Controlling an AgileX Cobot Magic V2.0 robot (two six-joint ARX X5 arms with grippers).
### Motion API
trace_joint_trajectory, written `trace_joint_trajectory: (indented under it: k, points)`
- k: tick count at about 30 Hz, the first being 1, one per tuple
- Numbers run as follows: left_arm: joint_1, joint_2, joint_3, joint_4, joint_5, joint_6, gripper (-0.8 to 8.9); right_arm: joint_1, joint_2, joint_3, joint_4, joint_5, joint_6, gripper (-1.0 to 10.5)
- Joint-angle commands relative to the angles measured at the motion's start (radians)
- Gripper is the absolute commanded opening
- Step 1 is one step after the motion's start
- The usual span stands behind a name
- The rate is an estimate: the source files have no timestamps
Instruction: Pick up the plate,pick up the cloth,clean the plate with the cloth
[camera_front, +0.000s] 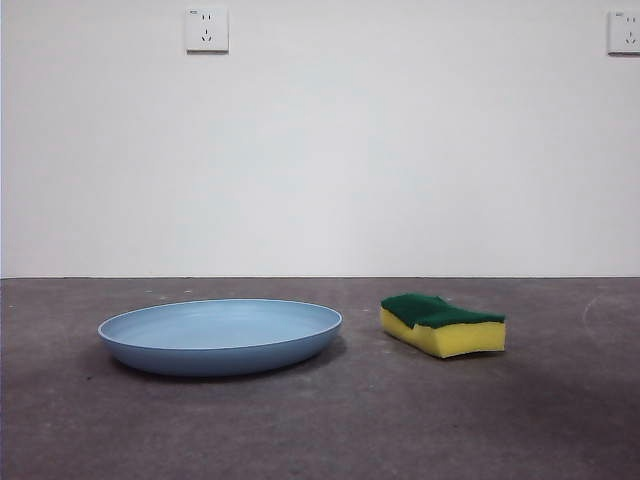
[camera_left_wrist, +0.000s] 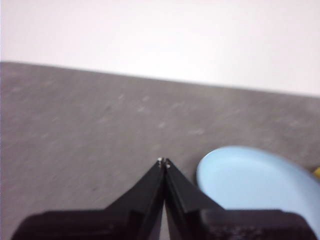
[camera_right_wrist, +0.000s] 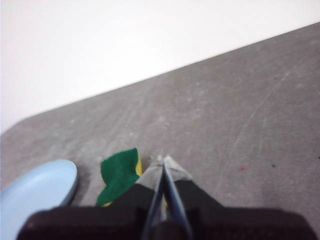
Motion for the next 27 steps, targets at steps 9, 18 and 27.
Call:
trace_joint_trajectory:
  k: [9, 18, 27]
  points:
    - [0.003, 0.055, 0.150, -0.038, 0.051, -0.087, -0.06, 0.001, 0.141, 0.185, -0.010, 0.002, 0.046, -0.1]
    - [0.002, 0.348, 0.406, -0.093, 0.126, -0.059, -0.05, 0.002, 0.461, 0.504, -0.175, -0.008, 0.002, -0.1]
    - [0.002, 0.759, 0.748, -0.411, 0.336, 0.061, -0.03, 0.003, 0.803, 0.869, -0.478, -0.056, -0.184, 0.0]
